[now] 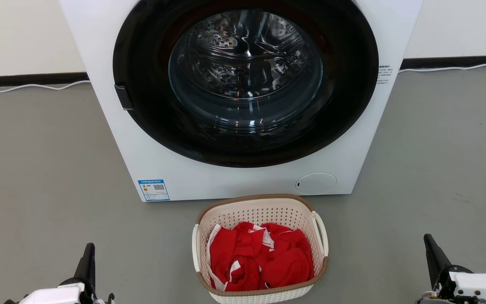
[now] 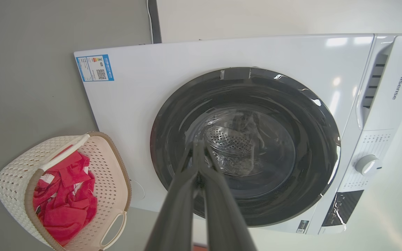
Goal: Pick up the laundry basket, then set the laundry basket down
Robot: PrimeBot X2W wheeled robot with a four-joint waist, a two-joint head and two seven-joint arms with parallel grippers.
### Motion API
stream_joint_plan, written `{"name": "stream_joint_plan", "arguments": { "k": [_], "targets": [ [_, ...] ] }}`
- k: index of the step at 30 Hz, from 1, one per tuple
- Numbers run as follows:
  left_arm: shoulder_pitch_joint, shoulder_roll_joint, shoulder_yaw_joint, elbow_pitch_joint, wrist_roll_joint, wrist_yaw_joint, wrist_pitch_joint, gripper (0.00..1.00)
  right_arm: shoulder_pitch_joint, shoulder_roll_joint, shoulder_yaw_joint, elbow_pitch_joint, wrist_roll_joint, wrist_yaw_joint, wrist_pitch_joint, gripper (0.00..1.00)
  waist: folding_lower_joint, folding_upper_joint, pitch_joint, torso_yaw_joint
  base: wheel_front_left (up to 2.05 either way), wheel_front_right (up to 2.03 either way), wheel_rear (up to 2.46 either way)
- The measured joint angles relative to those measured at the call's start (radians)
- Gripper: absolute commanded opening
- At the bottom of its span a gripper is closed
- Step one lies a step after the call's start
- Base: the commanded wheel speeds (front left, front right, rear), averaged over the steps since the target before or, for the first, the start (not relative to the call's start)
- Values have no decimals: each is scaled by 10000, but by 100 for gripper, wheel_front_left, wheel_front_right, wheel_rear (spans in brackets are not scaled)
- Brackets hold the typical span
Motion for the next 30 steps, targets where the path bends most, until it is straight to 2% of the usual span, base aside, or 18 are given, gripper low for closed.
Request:
{"name": "stream_joint_plan", "arguments": {
  "k": [30],
  "targets": [
    [0,0,0,0,0,0,0,0,0,0,0,0,0,0,2,0,0,0,0,0,0,0,0]
  ]
}}
